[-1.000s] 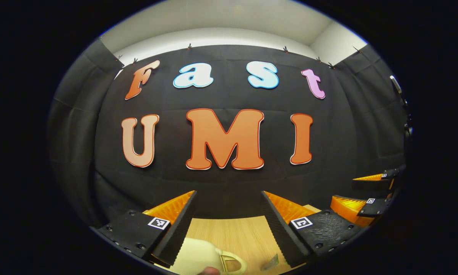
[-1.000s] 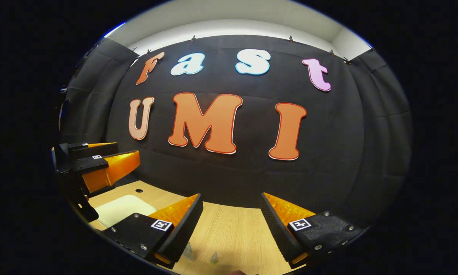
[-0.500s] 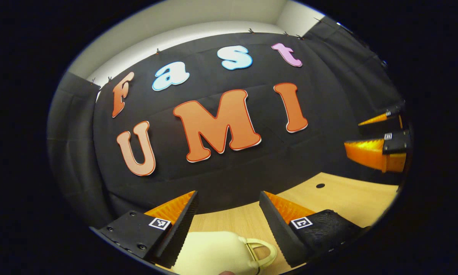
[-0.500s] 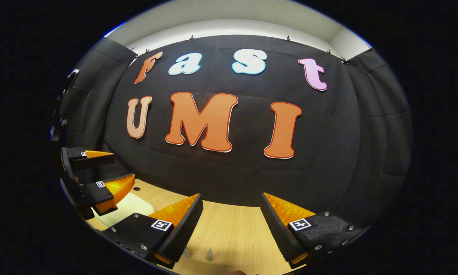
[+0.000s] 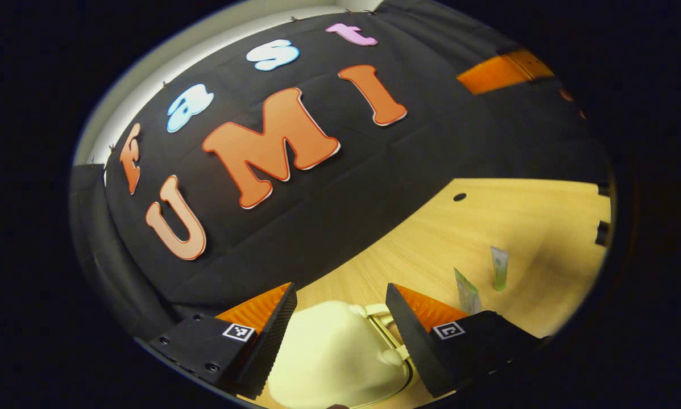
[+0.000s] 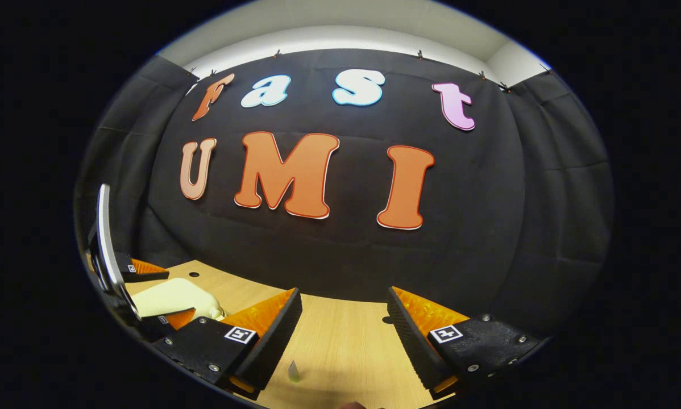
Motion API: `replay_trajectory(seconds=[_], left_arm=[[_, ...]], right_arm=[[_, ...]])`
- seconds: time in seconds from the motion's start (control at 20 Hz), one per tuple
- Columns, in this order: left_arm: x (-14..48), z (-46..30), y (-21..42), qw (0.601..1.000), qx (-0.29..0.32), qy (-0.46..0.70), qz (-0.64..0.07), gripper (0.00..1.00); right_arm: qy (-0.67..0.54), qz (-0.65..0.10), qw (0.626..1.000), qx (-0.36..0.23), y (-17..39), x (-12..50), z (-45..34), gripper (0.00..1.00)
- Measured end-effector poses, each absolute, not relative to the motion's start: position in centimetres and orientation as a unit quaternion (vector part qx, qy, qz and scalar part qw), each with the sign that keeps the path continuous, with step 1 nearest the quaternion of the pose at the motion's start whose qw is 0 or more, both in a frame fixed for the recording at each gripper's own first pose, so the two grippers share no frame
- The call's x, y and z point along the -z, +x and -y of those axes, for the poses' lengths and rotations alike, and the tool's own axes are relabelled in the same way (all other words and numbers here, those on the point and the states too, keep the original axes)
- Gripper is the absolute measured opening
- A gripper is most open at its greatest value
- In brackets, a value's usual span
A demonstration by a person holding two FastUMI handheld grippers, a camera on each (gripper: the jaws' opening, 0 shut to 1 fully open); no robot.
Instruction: First open the suitcase, pack the skin care products into it, and then close the suitcase.
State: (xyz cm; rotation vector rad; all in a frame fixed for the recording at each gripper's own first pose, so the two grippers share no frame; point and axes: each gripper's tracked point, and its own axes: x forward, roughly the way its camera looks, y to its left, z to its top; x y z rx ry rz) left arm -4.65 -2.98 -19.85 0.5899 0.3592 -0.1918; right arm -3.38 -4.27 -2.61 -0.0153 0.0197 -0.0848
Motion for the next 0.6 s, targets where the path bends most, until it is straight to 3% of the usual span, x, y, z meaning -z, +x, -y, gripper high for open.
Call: replay_trajectory(seconds=[0.1, 0.15, 0.6], left_arm=[[22.1, 3.5, -5.5, 0.923, 0.108, 0.319, -0.188, 0.92], [23.1, 3.8, -5.6, 0.916, 0.114, 0.332, -0.194, 0.97], [30.2, 4.7, -7.6, 0.861, 0.156, 0.417, -0.246, 0.94]], right_arm=[[-0.010, -0.013, 0.999, 0.045, -3.5, 2.9, 4.8, 0.95], [-0.011, -0.014, 0.999, 0.046, -3.6, 3.0, 5.0, 0.95], [-0.007, -0.029, 0.998, 0.050, -4.1, 4.6, 6.5, 0.95]])
